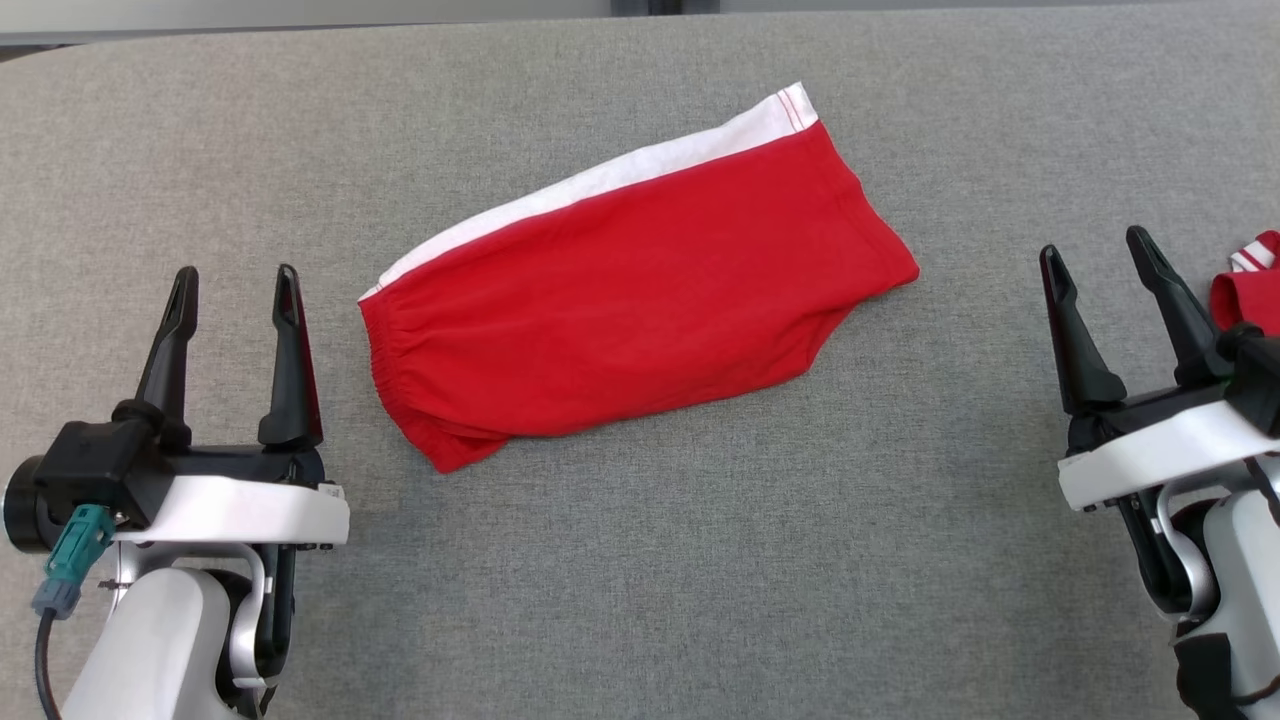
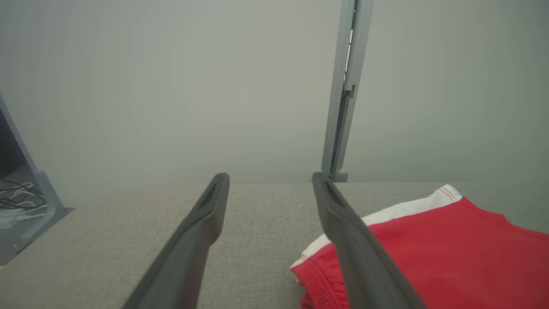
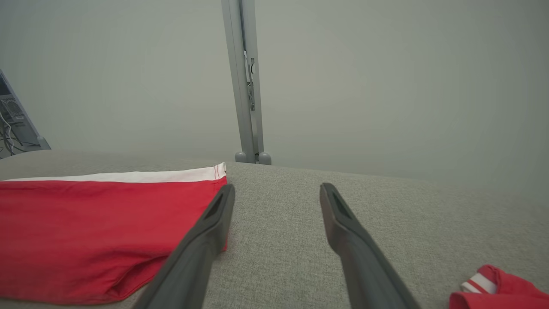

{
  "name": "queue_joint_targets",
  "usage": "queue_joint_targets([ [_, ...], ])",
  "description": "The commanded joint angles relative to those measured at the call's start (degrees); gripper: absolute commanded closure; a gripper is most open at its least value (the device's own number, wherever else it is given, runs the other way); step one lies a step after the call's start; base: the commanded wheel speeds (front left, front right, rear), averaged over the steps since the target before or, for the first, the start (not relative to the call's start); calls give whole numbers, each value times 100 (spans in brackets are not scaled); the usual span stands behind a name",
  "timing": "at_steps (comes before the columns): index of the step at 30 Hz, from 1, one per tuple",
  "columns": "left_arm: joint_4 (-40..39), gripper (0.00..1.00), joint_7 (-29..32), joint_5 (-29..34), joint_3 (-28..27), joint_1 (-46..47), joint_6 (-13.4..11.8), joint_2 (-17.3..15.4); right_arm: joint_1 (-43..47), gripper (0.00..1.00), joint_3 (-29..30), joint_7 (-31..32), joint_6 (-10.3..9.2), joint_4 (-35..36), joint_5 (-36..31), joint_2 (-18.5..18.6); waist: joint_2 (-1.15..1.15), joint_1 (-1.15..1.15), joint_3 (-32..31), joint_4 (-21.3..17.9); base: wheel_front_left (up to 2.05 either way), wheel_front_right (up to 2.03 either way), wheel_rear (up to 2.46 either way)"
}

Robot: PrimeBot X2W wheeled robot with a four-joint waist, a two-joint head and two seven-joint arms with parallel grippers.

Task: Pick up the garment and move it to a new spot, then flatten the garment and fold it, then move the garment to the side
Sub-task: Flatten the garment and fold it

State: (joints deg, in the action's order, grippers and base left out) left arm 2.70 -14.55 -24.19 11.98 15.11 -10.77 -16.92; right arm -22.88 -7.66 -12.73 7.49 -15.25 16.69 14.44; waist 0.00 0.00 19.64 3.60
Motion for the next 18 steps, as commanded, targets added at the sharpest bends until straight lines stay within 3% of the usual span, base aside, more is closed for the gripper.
queue_joint_targets([
  [1, -11, 0, 21, -10, -13, -51, -39, -11, 106, 0, 55, 50, 1, 91, -57, -11, 0, 0, -38, -1, 0, 0, 0],
  [14, -180, 0, 100, -48, -2, -63, -130, -40, 331, 0, 262, 364, 1, 402, -138, -146, 0, 0, -78, 82, 0, 0, 0],
  [18, -256, 0, 132, -17, 46, -28, -158, -31, 137, 0, 163, 462, 2, 293, -235, -1, 0, 0, -16, 168, 0, 0, 0],
])
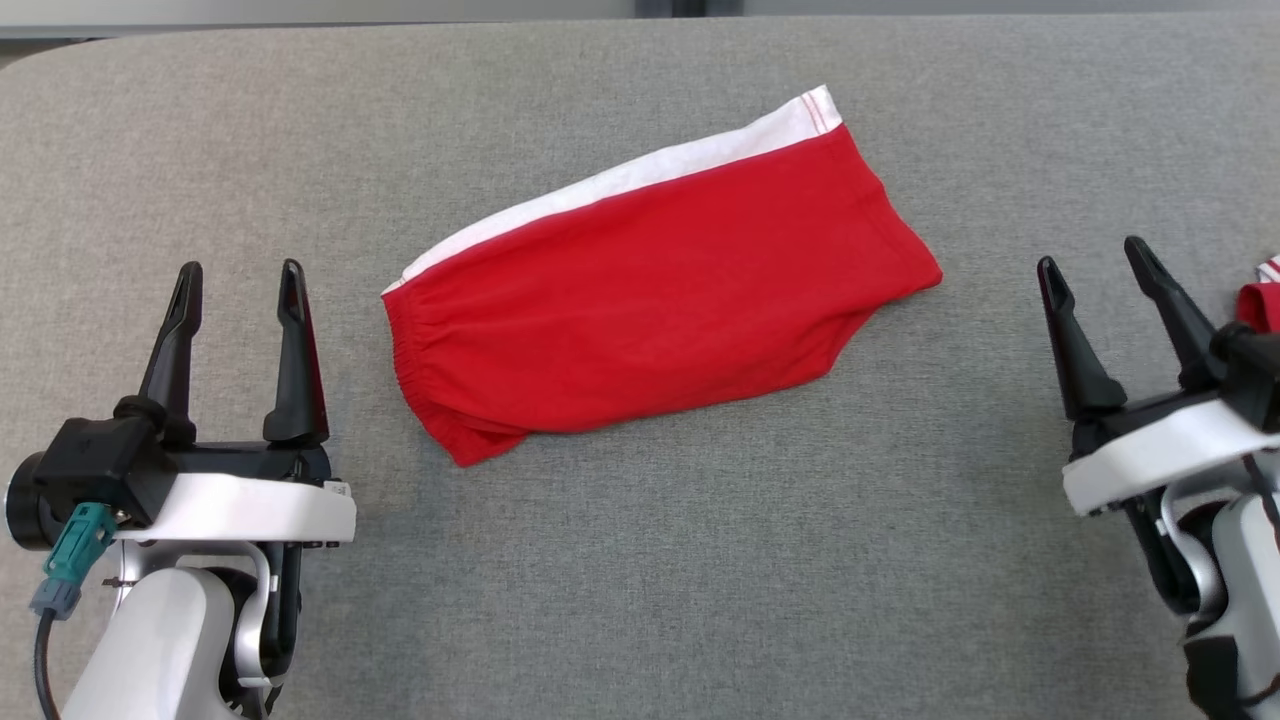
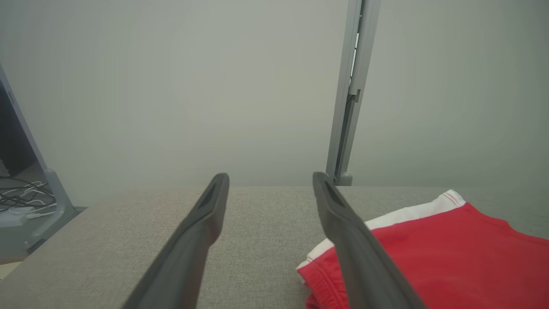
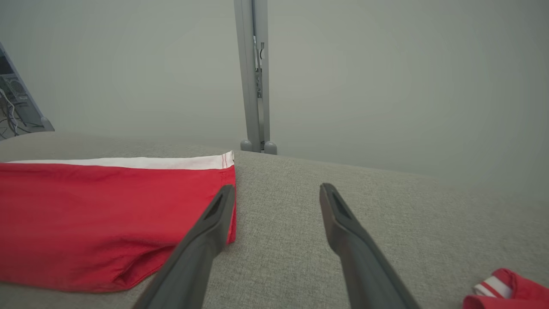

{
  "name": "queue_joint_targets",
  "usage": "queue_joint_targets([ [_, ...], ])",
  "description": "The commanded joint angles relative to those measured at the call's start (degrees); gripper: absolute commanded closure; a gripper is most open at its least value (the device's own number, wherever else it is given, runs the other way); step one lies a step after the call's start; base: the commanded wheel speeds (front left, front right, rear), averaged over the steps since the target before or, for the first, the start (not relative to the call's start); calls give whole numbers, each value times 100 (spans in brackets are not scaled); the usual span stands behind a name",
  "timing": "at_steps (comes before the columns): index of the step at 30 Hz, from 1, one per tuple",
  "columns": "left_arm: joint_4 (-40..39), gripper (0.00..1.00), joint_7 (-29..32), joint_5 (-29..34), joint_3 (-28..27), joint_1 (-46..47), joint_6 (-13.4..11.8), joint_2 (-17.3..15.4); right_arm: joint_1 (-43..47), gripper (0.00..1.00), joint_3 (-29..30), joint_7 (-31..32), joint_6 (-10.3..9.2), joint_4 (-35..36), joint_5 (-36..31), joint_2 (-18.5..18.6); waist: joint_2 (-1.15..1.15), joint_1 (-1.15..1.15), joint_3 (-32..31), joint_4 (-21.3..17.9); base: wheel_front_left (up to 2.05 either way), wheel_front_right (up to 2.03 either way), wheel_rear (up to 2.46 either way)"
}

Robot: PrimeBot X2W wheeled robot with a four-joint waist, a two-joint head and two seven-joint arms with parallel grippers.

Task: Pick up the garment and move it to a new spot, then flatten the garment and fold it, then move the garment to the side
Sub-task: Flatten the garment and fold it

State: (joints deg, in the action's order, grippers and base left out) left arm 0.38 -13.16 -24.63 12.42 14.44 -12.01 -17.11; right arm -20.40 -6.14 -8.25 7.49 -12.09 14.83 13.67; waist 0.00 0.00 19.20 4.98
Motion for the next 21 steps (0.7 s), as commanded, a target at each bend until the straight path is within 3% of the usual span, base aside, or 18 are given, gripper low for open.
queue_joint_targets([
  [1, -44, 0, 3, 28, 10, 50, -35, -10, -167, 0, -5, 67, 0, -119, -81, 105, 0, 0, 53, 55, 0, 0, 0],
  [20, -18, 0, 21, 33, 253, 301, -7, 140, -1562, 0, -1399, 475, 1, -2205, 660, 172, 0, 0, 539, 521, 0, 0, 0],
  [21, 18, 0, 11, 43, 268, 318, -6, 149, -1586, 51, -1562, 623, 2, -2369, 758, 134, 0, 0, 544, 516, 0, 0, 0],
])
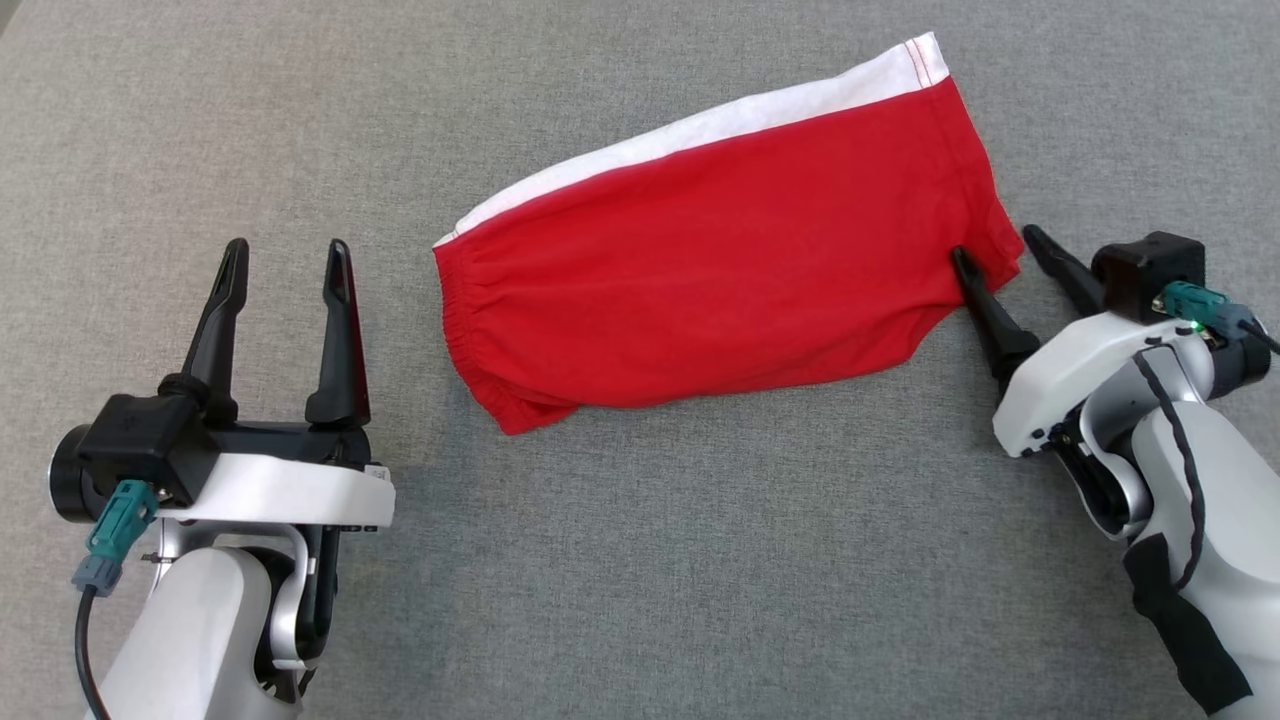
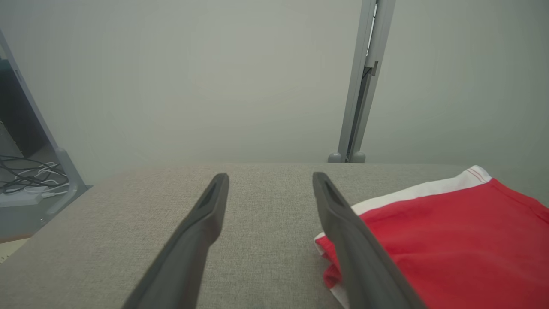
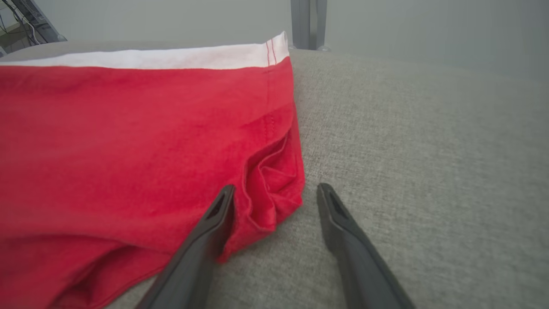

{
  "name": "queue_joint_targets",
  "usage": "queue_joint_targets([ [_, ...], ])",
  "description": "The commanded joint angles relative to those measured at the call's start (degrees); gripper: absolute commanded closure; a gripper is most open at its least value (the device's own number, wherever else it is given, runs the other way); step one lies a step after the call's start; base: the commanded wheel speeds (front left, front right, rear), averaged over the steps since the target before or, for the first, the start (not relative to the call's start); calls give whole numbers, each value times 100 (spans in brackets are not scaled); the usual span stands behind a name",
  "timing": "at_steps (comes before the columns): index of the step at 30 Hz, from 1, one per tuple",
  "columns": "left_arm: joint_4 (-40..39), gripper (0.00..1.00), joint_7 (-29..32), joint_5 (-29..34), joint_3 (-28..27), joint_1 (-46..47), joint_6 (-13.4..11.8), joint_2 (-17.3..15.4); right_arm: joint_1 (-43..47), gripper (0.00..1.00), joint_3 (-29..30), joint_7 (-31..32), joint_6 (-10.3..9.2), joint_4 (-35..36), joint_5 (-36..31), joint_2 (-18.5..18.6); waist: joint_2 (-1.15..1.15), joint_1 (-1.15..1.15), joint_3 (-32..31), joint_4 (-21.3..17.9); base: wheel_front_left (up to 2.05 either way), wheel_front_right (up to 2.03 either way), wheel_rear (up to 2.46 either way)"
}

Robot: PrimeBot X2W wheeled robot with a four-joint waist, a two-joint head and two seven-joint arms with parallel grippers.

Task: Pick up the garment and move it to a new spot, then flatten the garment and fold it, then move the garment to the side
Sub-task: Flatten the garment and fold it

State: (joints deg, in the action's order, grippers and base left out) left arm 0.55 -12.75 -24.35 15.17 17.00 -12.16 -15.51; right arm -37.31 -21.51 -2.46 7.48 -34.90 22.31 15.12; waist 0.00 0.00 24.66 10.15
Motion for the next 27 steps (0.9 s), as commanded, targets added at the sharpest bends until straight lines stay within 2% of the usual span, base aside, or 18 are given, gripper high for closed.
queue_joint_targets([
  [1, 20, 0, -29, 17, -3, 84, 10, -13, 85, 65, -126, 93, 4, -129, 64, -33, 0, 0, -1, -11, 0, 0, 0],
  [2, 39, 0, -27, 18, -3, 104, 7, -14, 76, 100, -180, 150, 4, -161, 123, -50, 0, 0, -5, -25, 0, 0, 0],
  [6, 98, 0, -34, -3, 7, 127, 14, -21, 43, 100, -189, 131, 0, -124, 371, -43, 0, 0, -32, -106, 0, 0, 0],
  [11, 141, 0, -34, -20, 15, 97, 2, -51, 197, 100, 73, 48, 1, 298, 587, -111, 0, 0, -128, -240, 0, 0, 0],
  [14, 163, 0, -32, -29, 16, 37, -13, -58, 599, 100, 279, 66, 1, 721, 679, -170, 0, 0, -216, -323, 0, 0, 0],
  [20, 197, 0, -8, -68, 25, -91, -25, -100, 1857, 100, 1064, -6, 2, 1695, 594, -405, 0, 0, -430, -468, 0, 0, 0],
  [27, 138, 0, 93, -89, -1, -231, -66, -205, 2943, 100, 1950, -126, 2, 2412, 422, -999, 0, 0, -604, -671, 0, 0, 0],
])
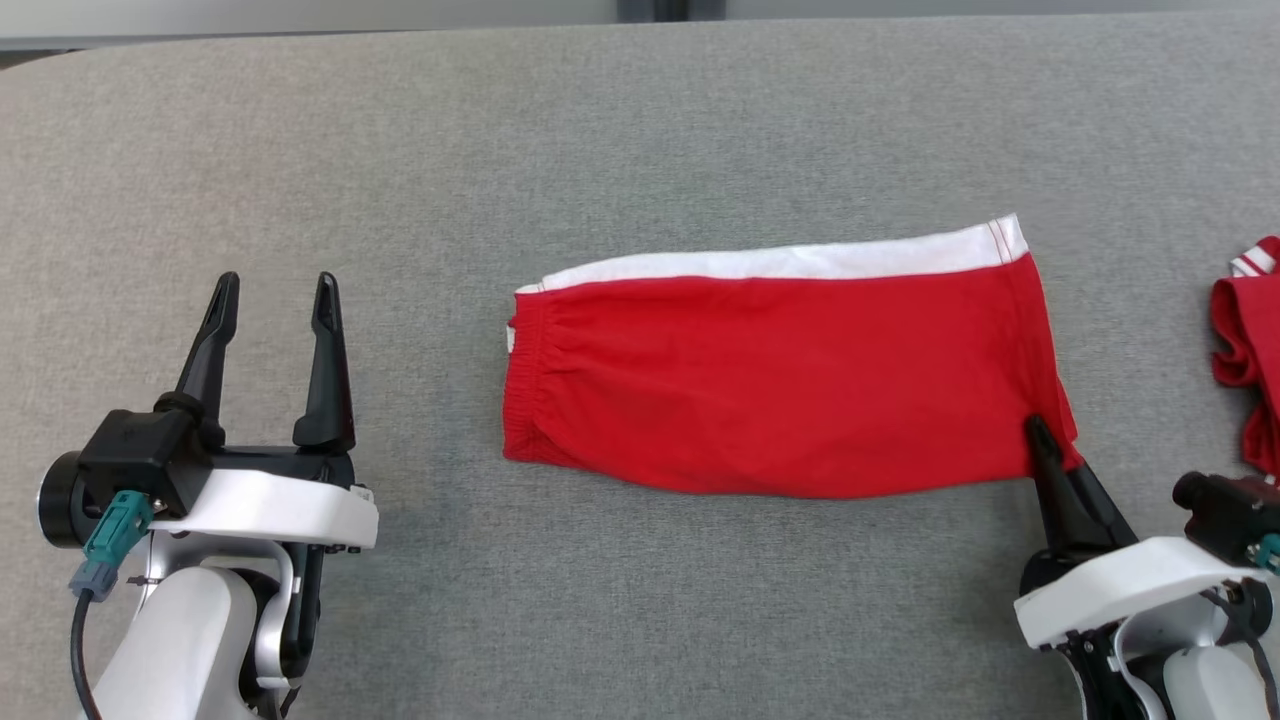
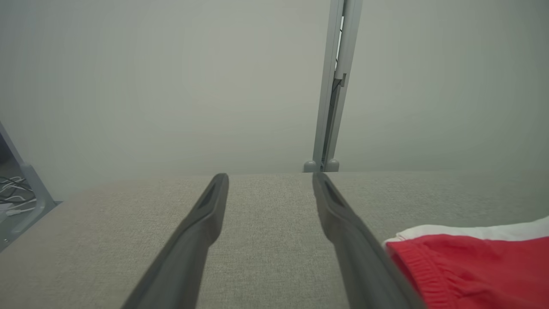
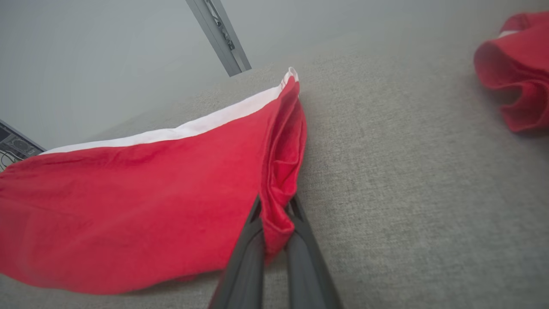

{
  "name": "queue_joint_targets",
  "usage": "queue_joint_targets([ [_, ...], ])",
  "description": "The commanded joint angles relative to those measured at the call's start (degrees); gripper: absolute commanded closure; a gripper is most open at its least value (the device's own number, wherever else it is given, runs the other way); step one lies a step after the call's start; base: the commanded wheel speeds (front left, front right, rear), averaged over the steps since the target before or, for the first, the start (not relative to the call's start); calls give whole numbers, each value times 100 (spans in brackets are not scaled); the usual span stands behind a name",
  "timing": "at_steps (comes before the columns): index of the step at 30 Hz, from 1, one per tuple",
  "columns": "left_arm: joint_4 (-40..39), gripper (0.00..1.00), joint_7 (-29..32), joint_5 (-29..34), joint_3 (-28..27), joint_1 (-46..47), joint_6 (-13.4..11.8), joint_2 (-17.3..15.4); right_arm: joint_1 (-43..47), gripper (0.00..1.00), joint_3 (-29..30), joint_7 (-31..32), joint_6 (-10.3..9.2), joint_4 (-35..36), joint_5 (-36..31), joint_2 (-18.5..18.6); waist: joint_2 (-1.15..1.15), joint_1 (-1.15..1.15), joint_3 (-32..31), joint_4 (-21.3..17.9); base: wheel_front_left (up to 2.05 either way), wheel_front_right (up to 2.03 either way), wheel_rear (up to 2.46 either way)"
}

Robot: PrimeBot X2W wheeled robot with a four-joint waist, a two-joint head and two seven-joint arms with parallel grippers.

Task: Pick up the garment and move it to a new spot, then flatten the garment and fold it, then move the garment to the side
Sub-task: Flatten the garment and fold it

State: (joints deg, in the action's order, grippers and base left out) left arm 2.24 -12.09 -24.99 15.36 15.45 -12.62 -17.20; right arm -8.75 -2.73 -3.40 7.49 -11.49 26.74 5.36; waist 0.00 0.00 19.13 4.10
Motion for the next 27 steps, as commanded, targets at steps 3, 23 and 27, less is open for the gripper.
queue_joint_targets([
  [3, -81, 0, 89, -35, -17, -104, -39, -85, 204, 100, 170, 11, 1, 61, -101, -119, 0, 0, -82, -139, 0, 0, 0],
  [23, -197, 0, 267, -86, 133, -39, -29, -108, -932, 100, -1525, -297, 2, 756, -974, -235, 0, 0, -97, -34, 0, 0, 0],
  [27, -153, 0, 296, -80, 232, 61, 17, -65, -1284, 100, -2514, -187, 1, 555, -817, -230, 0, 0, -71, 120, 0, 0, 0],
])
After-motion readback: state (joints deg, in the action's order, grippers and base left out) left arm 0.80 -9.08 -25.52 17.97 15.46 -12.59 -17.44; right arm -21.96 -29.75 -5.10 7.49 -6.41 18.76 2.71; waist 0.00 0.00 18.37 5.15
